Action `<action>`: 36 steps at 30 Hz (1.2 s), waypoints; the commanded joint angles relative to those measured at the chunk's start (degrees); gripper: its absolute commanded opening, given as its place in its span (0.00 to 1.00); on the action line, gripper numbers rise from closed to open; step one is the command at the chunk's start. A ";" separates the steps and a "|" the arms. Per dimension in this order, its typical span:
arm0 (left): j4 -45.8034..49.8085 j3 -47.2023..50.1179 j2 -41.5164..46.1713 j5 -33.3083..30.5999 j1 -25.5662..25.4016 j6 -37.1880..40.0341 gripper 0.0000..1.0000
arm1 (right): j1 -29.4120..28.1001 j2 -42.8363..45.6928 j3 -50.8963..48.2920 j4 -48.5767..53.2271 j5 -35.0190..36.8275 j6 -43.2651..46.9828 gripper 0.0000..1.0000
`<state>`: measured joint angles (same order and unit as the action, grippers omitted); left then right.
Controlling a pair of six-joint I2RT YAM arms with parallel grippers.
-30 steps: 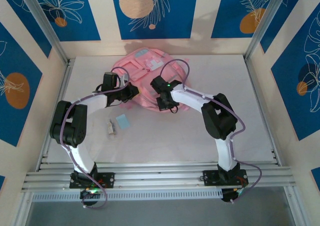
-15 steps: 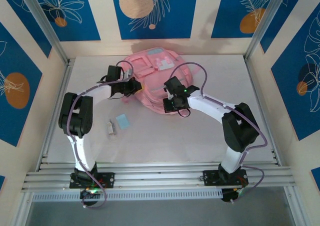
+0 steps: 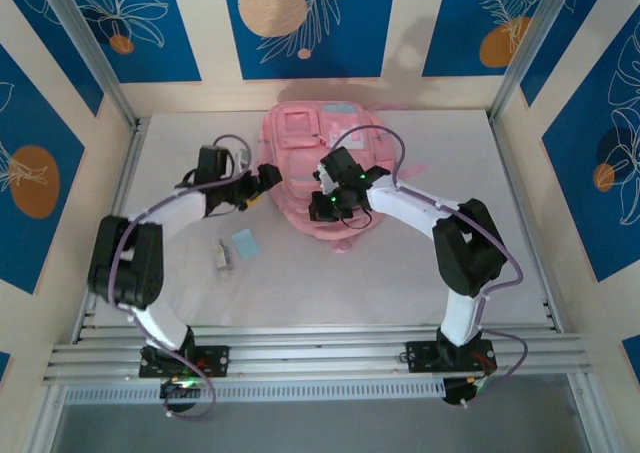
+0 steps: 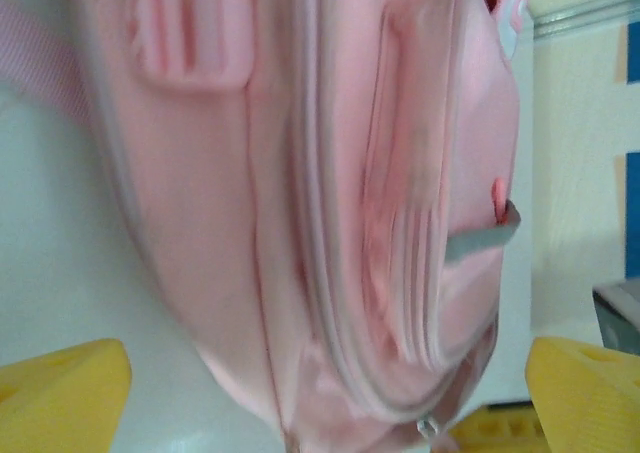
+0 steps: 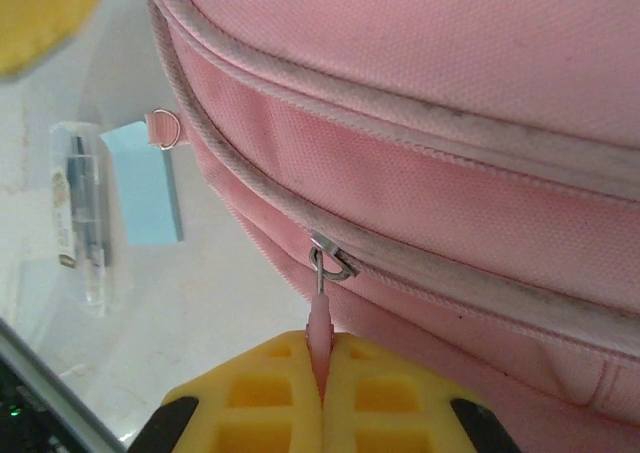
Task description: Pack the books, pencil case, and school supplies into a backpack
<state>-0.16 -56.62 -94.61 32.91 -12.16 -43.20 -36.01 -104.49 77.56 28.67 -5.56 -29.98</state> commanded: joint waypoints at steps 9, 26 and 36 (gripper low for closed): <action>-28.08 14.95 3.14 -9.75 -8.15 -23.96 1.00 | 0.28 0.23 -0.68 -10.41 -11.83 -6.69 0.00; -44.52 12.50 -8.02 -16.92 -11.41 -28.80 0.00 | -0.41 6.73 -8.12 -1.47 -4.44 1.36 0.00; -34.16 12.32 -2.92 -9.88 -9.22 -23.16 0.00 | 10.51 10.28 -11.38 8.54 12.64 12.69 0.00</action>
<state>-37.17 -42.72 -100.20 23.24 -24.21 -70.11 -29.95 -97.14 67.70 27.77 0.78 -21.63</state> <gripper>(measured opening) 0.086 0.056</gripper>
